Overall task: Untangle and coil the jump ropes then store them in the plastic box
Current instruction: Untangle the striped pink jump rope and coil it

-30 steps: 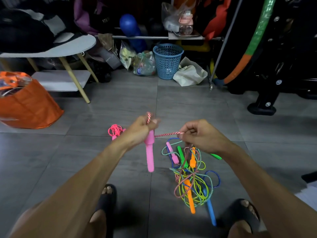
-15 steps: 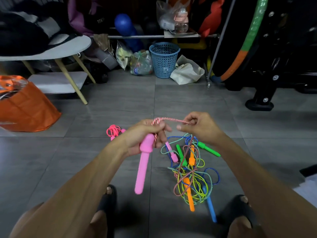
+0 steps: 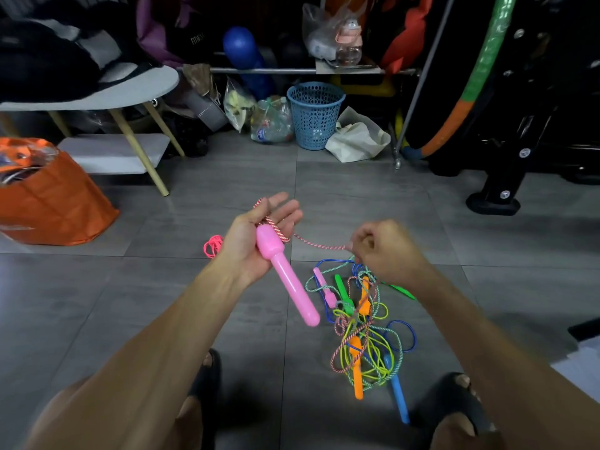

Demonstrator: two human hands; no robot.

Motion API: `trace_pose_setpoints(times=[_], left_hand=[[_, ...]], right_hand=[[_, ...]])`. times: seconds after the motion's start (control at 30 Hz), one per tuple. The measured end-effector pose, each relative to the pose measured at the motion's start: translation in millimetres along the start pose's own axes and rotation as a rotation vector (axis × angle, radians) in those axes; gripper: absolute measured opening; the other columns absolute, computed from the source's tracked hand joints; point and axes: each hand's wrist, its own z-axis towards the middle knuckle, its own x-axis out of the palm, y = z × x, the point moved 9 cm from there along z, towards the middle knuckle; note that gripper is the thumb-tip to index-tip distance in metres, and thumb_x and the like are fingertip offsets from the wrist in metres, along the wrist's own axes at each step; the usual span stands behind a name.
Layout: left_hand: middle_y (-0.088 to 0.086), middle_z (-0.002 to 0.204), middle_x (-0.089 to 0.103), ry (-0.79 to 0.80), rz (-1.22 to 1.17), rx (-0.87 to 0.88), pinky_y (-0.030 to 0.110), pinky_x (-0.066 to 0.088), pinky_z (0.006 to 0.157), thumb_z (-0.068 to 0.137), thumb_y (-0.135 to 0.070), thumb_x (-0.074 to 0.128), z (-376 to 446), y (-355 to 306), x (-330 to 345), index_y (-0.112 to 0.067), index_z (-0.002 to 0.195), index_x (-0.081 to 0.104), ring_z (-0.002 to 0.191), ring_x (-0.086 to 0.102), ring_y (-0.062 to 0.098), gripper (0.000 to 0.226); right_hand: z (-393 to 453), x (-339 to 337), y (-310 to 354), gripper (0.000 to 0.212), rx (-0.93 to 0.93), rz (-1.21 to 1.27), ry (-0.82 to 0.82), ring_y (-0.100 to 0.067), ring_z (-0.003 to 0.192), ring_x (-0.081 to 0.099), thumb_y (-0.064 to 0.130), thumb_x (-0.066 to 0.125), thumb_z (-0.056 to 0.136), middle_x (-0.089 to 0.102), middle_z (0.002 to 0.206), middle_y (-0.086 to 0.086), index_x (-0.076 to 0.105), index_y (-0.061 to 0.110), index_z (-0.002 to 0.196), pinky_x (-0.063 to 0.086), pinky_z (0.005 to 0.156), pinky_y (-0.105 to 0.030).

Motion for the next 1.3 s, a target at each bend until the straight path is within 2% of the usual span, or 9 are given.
trace_pose_setpoints(times=[0.07,0.17,0.27,0.37,0.57,0.83,1.0,1.17,1.3], left_hand=[[0.011,0.091,0.074,0.039,0.036,-0.002,0.025,0.056,0.074,0.100,-0.020,0.038,-1,1,4,-0.005,0.111,0.056,0.081,0.072,0.024,0.026],[0.012,0.107,0.070,0.044,0.187,0.007,0.037,0.049,0.089,0.099,-0.017,0.038,2,4,1,-0.009,0.122,0.050,0.090,0.070,0.029,0.027],[0.018,0.125,0.060,0.020,0.480,-0.026,0.040,0.046,0.088,0.099,-0.013,0.040,2,18,-2,-0.006,0.126,0.050,0.091,0.063,0.029,0.030],[0.022,0.115,0.064,0.039,0.744,-0.037,0.033,0.051,0.081,0.100,-0.011,0.041,3,31,-1,-0.004,0.129,0.050,0.080,0.064,0.017,0.031],[0.022,0.108,0.068,0.184,1.138,-0.100,0.022,0.053,0.076,0.101,-0.022,0.038,0,46,-1,-0.002,0.107,0.056,0.070,0.068,0.017,0.027],[0.016,0.074,0.072,0.346,0.952,-0.343,0.020,0.050,0.057,0.099,-0.043,0.026,-23,70,12,-0.004,0.115,0.059,0.061,0.070,0.026,0.054],[0.012,0.065,0.070,0.489,0.846,-0.317,0.046,0.044,0.090,0.090,-0.028,0.053,-30,66,20,-0.013,0.109,0.070,0.054,0.065,0.019,0.029],[0.003,0.052,0.057,0.319,0.326,-0.195,0.040,0.058,0.079,0.089,-0.025,0.044,-20,34,23,-0.007,0.099,0.071,0.038,0.050,0.013,0.034],[-0.001,0.057,0.058,0.126,0.037,-0.020,0.034,0.059,0.074,0.096,-0.027,0.042,-1,2,-4,-0.006,0.110,0.061,0.037,0.044,0.007,0.032]], right_hand=[[-5,10,1,0.014,-0.012,-0.117,0.052,-0.009,0.053,0.052,0.017,0.059,0.087,0.058,0.056,0.010,0.067,0.014,0.076,0.037,0.052,-0.022],[-13,27,20,0.017,-0.047,0.073,0.205,-0.008,0.047,0.050,0.018,0.058,0.091,0.060,0.057,0.000,0.065,0.008,0.079,0.039,0.052,-0.023],[-23,33,42,0.017,-0.068,0.279,0.306,-0.004,0.042,0.048,0.013,0.058,0.092,0.057,0.055,-0.003,0.062,0.002,0.080,0.039,0.045,-0.018],[-29,28,56,0.004,-0.085,0.408,0.356,-0.005,0.050,0.053,0.004,0.065,0.086,0.060,0.059,0.000,0.067,0.005,0.083,0.042,0.049,-0.015],[-21,-15,52,0.031,-0.154,0.604,0.140,-0.021,0.073,0.059,-0.016,0.056,0.082,0.066,0.076,-0.009,0.063,0.011,0.096,0.049,0.071,-0.026],[-7,-24,37,0.011,-0.117,0.650,-0.061,0.001,0.054,0.057,-0.002,0.058,0.088,0.068,0.077,-0.009,0.061,0.008,0.091,0.047,0.055,-0.015],[9,-31,2,0.016,0.008,0.491,-0.251,-0.005,0.042,0.039,0.019,0.069,0.084,0.048,0.050,0.003,0.059,0.013,0.073,0.033,0.044,-0.017],[15,1,-25,0.037,0.152,0.439,-0.014,-0.013,0.055,0.044,0.049,0.061,0.085,0.050,0.059,-0.001,0.065,0.013,0.077,0.038,0.058,-0.027],[14,22,-50,0.017,0.229,0.409,0.179,-0.008,0.053,0.053,0.007,0.071,0.080,0.060,0.058,0.006,0.061,0.009,0.094,0.044,0.060,-0.023]])
